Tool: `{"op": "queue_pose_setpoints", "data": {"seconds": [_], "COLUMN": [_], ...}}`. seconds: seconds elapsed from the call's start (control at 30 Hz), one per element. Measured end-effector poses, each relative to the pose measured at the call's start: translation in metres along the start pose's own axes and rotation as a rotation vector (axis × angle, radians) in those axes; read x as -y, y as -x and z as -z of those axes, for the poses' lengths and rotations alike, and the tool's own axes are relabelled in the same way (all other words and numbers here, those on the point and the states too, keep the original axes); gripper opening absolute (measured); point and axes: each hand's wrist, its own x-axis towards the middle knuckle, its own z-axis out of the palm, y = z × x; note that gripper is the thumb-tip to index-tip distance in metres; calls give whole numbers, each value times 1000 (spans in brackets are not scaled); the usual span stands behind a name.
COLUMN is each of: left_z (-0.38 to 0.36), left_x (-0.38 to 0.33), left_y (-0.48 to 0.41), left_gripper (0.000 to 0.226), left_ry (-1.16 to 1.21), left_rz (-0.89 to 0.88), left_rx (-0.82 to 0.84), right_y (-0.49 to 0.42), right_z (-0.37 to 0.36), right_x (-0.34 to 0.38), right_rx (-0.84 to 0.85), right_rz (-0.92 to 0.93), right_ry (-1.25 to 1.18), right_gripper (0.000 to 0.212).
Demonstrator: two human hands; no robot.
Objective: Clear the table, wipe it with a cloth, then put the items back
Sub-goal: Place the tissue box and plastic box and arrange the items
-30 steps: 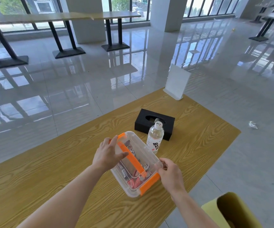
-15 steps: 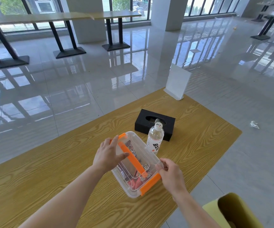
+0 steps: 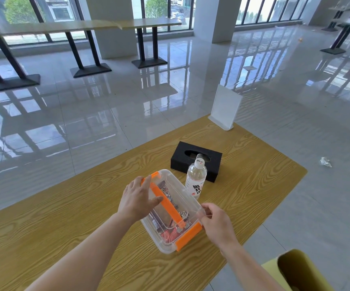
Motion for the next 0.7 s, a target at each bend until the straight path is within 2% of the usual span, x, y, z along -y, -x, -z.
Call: {"op": "queue_pose_setpoints", "data": {"seconds": [0.43, 0.7], "left_z": [7, 33], "left_x": [-9, -28], "left_y": [2, 15], "left_gripper": [86, 81], "left_ry": [-13, -143], "left_rz": [34, 17], "left_rx": [22, -50], "right_y": [-7, -22], "right_z": [7, 36], "right_x": [-3, 15], "right_rx": [26, -63], "right_rz": [26, 210], "right_ry": [19, 242], "right_gripper": [38, 43]}}
